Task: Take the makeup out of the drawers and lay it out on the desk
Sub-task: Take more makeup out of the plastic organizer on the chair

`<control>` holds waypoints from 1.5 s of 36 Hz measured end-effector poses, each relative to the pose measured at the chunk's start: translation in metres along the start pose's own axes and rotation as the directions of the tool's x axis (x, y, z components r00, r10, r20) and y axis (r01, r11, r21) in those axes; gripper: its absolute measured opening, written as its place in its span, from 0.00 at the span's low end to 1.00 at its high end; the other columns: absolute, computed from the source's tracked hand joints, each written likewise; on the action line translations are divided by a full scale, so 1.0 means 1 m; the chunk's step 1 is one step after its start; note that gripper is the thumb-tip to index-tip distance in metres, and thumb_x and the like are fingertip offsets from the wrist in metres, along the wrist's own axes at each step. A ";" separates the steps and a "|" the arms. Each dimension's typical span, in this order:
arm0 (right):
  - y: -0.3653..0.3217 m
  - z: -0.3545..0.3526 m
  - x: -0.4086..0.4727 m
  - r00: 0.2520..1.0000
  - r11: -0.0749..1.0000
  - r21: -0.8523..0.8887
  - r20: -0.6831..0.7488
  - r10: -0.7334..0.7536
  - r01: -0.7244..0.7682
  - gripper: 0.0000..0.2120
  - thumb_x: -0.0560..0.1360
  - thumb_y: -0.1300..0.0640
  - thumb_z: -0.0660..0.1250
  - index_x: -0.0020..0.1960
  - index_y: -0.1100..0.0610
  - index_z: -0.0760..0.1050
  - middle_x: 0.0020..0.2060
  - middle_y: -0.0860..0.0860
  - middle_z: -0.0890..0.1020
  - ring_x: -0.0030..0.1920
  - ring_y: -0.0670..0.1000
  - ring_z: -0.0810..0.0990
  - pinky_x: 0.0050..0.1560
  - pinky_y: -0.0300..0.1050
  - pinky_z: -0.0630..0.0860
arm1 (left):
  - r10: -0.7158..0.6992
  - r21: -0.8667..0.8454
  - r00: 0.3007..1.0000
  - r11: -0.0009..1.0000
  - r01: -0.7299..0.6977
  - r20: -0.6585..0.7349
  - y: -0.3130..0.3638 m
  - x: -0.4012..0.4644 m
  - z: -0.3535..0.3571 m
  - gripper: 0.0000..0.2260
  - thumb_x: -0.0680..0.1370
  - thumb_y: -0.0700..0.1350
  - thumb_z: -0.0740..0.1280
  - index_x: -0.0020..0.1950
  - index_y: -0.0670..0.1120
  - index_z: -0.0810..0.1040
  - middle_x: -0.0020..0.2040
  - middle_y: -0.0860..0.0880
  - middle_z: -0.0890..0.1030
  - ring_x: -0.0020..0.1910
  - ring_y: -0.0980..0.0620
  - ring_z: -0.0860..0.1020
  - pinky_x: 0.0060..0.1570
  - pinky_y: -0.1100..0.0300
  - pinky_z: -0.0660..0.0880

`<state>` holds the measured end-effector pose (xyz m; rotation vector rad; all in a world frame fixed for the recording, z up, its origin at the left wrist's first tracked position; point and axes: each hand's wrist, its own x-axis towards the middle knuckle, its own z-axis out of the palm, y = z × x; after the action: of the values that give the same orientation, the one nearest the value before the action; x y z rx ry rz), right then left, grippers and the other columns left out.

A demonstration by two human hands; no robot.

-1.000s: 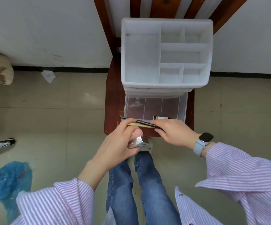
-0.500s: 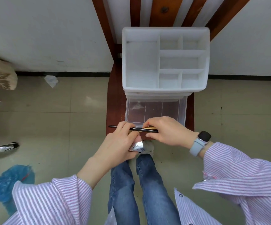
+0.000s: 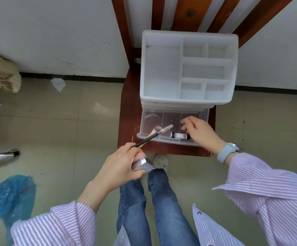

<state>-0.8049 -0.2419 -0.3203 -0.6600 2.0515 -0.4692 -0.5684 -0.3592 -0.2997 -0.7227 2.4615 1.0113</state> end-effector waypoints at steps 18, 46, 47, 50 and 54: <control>0.018 0.037 0.026 0.982 0.944 -0.325 0.146 0.118 -0.065 0.12 0.78 0.55 0.60 0.59 0.59 0.72 0.56 0.58 0.74 0.57 0.59 0.73 0.57 0.51 0.69 | -0.459 -0.764 0.888 0.564 0.315 0.027 -0.008 -0.007 -0.004 0.10 0.72 0.43 0.72 0.50 0.52 0.75 0.47 0.56 0.81 0.43 0.65 0.79 0.42 0.71 0.73; -0.041 0.024 -0.001 0.882 -0.367 0.919 0.288 0.373 -0.144 0.10 0.76 0.67 0.54 0.51 0.64 0.73 0.59 0.56 0.77 0.64 0.56 0.73 0.64 0.54 0.70 | -0.595 -0.849 0.804 0.427 0.311 -0.005 -0.003 -0.013 -0.011 0.12 0.73 0.42 0.71 0.55 0.46 0.75 0.47 0.54 0.81 0.41 0.63 0.79 0.36 0.69 0.73; -0.041 0.022 0.005 0.894 -0.355 0.924 0.274 0.354 -0.142 0.09 0.75 0.68 0.54 0.47 0.62 0.73 0.55 0.56 0.78 0.62 0.56 0.74 0.63 0.55 0.71 | -0.599 -0.851 0.801 0.426 0.308 -0.010 -0.002 -0.013 -0.011 0.12 0.73 0.42 0.71 0.55 0.46 0.75 0.47 0.54 0.81 0.41 0.62 0.78 0.35 0.69 0.72; -0.040 0.016 0.020 0.908 -0.339 0.934 0.233 0.348 -0.110 0.08 0.75 0.69 0.54 0.47 0.61 0.70 0.48 0.57 0.78 0.59 0.56 0.77 0.61 0.55 0.73 | -0.610 -0.866 0.792 0.408 0.291 -0.021 0.002 -0.013 -0.012 0.11 0.73 0.42 0.71 0.54 0.46 0.76 0.47 0.52 0.81 0.41 0.61 0.78 0.32 0.72 0.72; -0.039 0.015 0.023 0.896 -0.005 0.965 0.245 0.370 -0.262 0.08 0.77 0.68 0.57 0.54 0.63 0.70 0.56 0.59 0.78 0.59 0.57 0.76 0.54 0.51 0.76 | -0.636 -0.910 0.772 0.327 0.254 -0.013 0.008 -0.014 -0.011 0.09 0.74 0.42 0.70 0.53 0.45 0.77 0.48 0.50 0.81 0.43 0.58 0.79 0.34 0.72 0.73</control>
<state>-0.7917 -0.2881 -0.3216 0.7460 1.2900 -1.4502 -0.5634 -0.3581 -0.2808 -1.9848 1.5358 2.0302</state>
